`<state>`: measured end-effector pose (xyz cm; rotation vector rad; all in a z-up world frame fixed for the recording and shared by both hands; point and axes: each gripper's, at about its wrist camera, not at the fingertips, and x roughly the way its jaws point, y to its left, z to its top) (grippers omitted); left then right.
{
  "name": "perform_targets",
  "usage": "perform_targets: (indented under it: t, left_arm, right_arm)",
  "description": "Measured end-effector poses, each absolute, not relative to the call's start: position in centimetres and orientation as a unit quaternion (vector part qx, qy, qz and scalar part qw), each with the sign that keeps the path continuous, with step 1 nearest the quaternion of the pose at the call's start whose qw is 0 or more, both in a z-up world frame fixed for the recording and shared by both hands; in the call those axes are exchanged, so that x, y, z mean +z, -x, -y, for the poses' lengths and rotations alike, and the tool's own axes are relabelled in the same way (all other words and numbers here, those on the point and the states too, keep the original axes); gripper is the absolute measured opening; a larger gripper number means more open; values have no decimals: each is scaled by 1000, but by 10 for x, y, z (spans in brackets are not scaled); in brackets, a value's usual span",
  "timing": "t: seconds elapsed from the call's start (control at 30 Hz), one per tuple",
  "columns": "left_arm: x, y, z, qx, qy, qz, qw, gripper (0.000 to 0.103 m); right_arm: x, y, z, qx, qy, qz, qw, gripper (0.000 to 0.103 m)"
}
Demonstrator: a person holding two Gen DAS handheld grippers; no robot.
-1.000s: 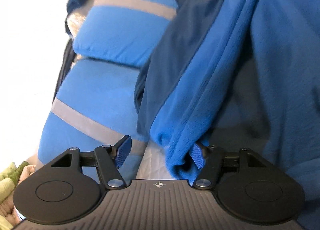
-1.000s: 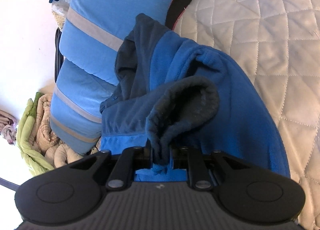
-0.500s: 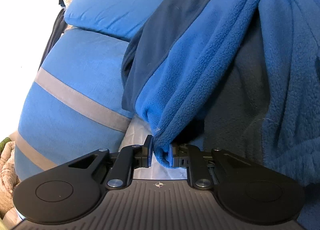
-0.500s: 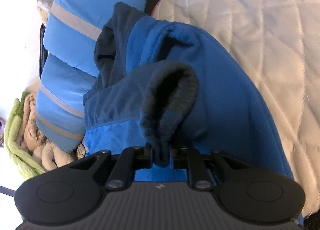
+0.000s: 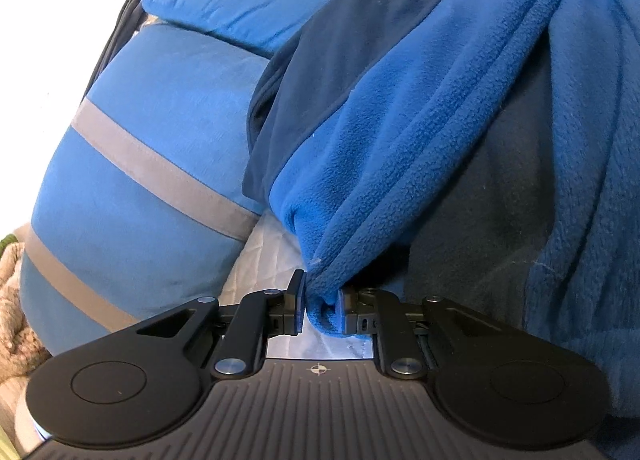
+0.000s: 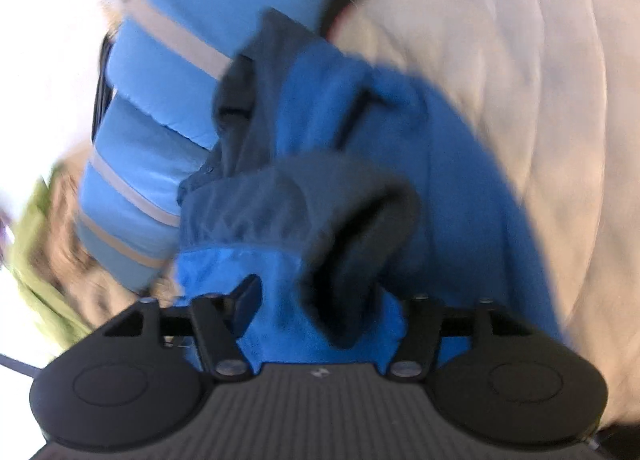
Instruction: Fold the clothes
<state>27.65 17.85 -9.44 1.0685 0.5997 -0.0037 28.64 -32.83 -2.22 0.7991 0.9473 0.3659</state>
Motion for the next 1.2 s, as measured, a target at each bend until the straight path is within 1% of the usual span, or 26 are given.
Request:
perform_targets:
  t: [0.07,0.13,0.27,0.33,0.37,0.4,0.5,0.63,0.7,0.77,0.8,0.83,0.87,0.9,0.93,0.97,1.0,1.07,1.1,1.2]
  left_arm:
    - [-94,-278,-177,-1,-498,-284,820,14]
    - [-94,-278,-177,0,-496,-285,820,14]
    - [-93,-278,-177,3,-491,-285,823,14]
    - [-93,-279,-178,3,-490,-285,824,14]
    - [-93,-278,-177,3,-490,-284,824,14]
    - [-93,-278,-177,4,-491,-283,824,14]
    - [-93,-278,-178,3,-491,-283,824,14]
    - [-93,-279,-175,5,-500,-285,818,14]
    - [-94,-278,-174,9,-507,-285,813,14]
    - [-95,-277,-171,15,-520,-281,806,15]
    - [-95,-276,-169,18,-529,-278,802,15]
    - [-95,-274,-166,20,-540,-274,795,16]
    - [-95,-272,-163,23,-554,-267,788,24]
    - [-94,-268,-162,29,-567,-259,781,30]
    - [-92,-265,-163,33,-573,-253,779,40]
    - [-90,-262,-163,37,-579,-248,776,48]
    - [-88,-258,-164,41,-582,-246,774,51]
    - [-79,-252,-169,45,-575,-258,775,58]
    - [-74,-249,-171,49,-572,-265,774,59]
    - [-62,-232,-177,61,-568,-282,771,60]
  right_arm:
    - [-7,-291,330,155,-315,-418,838,79]
    - [0,-302,334,145,-272,-405,861,79]
    - [-11,-334,346,179,-269,-418,849,78]
    - [-23,-348,345,204,-260,-430,840,74]
    - [-30,-354,344,215,-254,-439,834,51]
    - [-36,-359,343,229,-250,-449,827,18]
    - [-35,-364,337,255,-210,-445,832,13]
    - [-6,-367,340,247,-188,-412,857,13]
    - [3,-372,338,241,-167,-408,864,13]
    - [3,-375,328,230,-123,-418,870,16]
    - [1,-377,321,222,-95,-425,872,22]
    - [-1,-378,315,213,-67,-432,874,34]
    - [-3,-379,309,204,-40,-437,875,50]
    - [-5,-376,304,192,-22,-437,878,60]
    - [-4,-372,302,182,-12,-432,883,64]
    - [-3,-368,303,177,-10,-424,888,71]
    - [-1,-364,304,175,-12,-419,891,78]
    - [5,-356,306,175,-14,-410,895,82]
    - [9,-352,306,174,-8,-408,896,85]
    - [20,-339,308,174,12,-401,899,88]
